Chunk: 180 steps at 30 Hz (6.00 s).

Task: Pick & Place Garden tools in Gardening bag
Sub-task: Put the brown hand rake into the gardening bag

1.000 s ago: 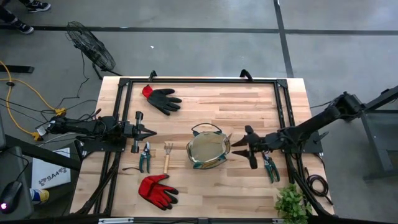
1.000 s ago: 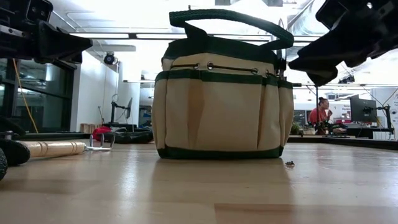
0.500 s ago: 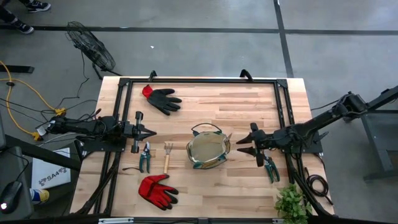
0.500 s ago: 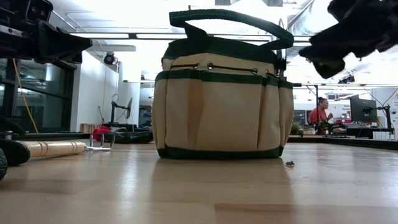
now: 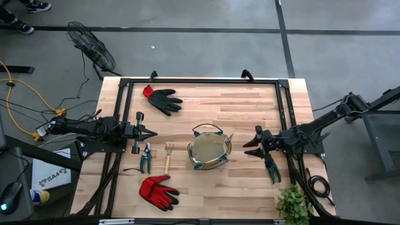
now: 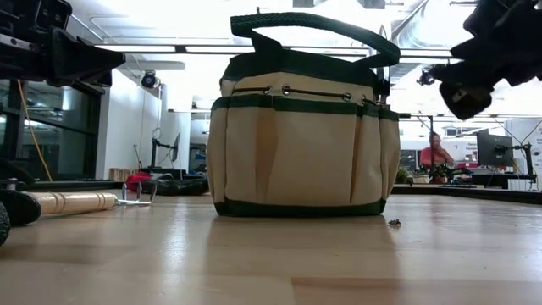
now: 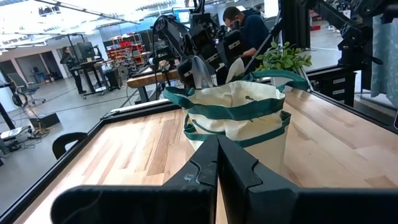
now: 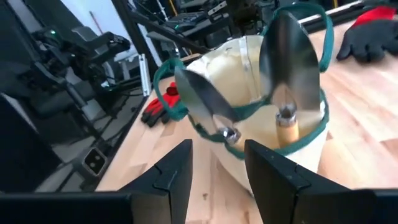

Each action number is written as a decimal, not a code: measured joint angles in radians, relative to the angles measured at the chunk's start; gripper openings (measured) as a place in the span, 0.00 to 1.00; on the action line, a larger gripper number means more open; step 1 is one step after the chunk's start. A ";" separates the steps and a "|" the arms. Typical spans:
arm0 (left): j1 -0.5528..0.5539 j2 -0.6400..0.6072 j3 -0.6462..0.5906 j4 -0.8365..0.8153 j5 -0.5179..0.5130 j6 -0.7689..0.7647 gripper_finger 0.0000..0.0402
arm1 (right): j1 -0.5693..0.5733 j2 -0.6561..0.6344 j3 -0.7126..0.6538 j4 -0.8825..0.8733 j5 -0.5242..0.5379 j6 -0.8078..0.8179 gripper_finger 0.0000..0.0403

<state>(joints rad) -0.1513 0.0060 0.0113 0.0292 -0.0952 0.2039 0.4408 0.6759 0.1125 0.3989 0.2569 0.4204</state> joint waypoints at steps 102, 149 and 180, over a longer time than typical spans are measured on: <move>0.000 0.000 0.000 0.001 -0.016 0.007 0.00 | -0.115 -0.644 -0.107 -0.315 0.129 -0.268 0.34; 0.000 0.075 0.015 -0.028 0.055 -0.979 0.12 | -0.114 -0.644 -0.108 -0.314 0.129 -0.268 0.34; -0.017 1.062 0.689 -0.512 0.069 -1.655 0.39 | -0.114 -0.644 -0.108 -0.314 0.129 -0.268 0.34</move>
<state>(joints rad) -0.1678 1.0675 0.7001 -0.4824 -0.0266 -1.4514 0.3263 0.0319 0.0048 0.0849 0.3862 0.1524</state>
